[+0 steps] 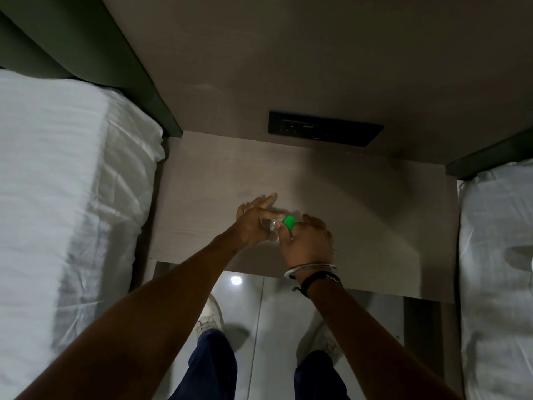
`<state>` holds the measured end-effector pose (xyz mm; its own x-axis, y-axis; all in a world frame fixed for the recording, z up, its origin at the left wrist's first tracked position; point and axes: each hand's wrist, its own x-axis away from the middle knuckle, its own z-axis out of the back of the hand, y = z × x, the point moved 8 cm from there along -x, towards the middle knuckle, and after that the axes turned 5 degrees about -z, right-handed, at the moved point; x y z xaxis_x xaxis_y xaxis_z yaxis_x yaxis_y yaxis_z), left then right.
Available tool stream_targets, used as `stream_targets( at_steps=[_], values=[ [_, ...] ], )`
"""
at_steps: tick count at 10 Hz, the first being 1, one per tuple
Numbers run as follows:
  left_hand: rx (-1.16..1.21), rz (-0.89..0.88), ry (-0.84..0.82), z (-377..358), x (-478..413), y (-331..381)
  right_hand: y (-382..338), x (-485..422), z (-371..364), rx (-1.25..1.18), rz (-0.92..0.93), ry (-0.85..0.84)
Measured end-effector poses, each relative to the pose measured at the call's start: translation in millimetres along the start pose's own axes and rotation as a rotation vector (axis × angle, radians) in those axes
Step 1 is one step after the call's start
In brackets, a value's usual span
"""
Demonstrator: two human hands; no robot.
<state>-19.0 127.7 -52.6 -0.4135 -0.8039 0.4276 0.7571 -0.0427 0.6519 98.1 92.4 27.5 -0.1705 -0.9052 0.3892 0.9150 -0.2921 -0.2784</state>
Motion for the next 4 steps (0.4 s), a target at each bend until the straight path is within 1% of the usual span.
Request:
stream_targets(
  at_steps=[1, 2, 3, 4],
  values=[
    [0.056, -0.002, 0.027, -0.8, -3.4, -3.9, -0.3, -1.2, 2.4, 0.015, -0.013, -0.021],
    [-0.024, -0.021, 0.029, -1.1, -6.2, -4.7, 0.7, -1.5, 6.9, 0.031, -0.029, -0.047],
    [-0.013, -0.043, 0.027, -3.4, -10.7, -5.4, 2.6, -1.9, 10.9, 0.021, -0.062, -0.079],
    [-0.001, -0.027, 0.014, -0.8, -10.8, -6.7, 5.0, 0.3, 13.1, 0.041, -0.093, -0.119]
  ],
)
